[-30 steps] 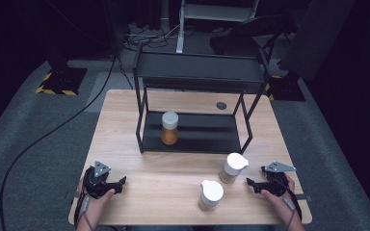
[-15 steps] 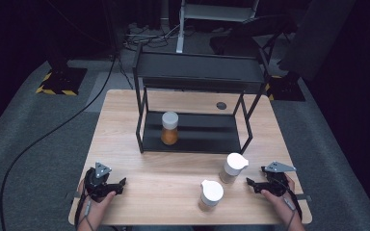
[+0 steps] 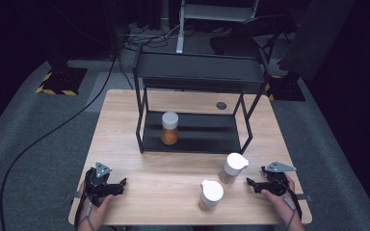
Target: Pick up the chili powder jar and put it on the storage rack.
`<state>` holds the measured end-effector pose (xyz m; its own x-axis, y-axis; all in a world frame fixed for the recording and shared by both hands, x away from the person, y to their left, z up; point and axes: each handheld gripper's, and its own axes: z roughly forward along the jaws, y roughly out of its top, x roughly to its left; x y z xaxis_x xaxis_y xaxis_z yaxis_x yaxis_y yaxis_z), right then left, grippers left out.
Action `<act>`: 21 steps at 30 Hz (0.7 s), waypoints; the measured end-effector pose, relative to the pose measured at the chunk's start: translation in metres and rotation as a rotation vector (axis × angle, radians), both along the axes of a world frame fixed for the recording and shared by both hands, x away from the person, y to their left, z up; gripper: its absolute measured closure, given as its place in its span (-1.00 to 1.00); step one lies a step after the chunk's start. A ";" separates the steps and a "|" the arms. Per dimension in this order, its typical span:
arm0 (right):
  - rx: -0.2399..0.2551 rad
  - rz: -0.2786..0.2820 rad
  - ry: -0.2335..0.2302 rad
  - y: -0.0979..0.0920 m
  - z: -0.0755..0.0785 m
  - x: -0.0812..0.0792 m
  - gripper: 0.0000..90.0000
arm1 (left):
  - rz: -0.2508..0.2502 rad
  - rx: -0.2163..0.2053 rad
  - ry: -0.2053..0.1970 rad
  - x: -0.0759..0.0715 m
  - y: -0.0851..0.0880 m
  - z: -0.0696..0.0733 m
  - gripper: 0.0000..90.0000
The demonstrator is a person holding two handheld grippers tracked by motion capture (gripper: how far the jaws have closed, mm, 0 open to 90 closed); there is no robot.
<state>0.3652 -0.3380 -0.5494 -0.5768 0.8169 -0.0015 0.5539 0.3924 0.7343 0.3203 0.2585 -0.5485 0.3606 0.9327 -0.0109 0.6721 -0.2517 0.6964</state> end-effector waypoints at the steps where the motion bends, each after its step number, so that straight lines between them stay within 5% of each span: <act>1: 0.000 0.000 0.000 0.000 0.000 0.000 -0.75 | -0.005 0.003 0.002 0.000 0.000 0.000 -0.86; 14: 0.019 -0.039 -0.020 -0.009 0.003 -0.009 -0.84 | -0.008 0.003 0.004 0.000 0.000 0.000 -0.89; 21: 0.084 -0.072 -0.041 -0.014 0.014 -0.015 -0.84 | -0.012 0.003 0.007 0.000 0.000 0.000 -0.91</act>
<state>0.3497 -0.3517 -0.5355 -0.5176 0.8544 0.0461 0.5470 0.2890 0.7857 0.3202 0.2583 -0.5487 0.3716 0.9283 -0.0107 0.6739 -0.2618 0.6909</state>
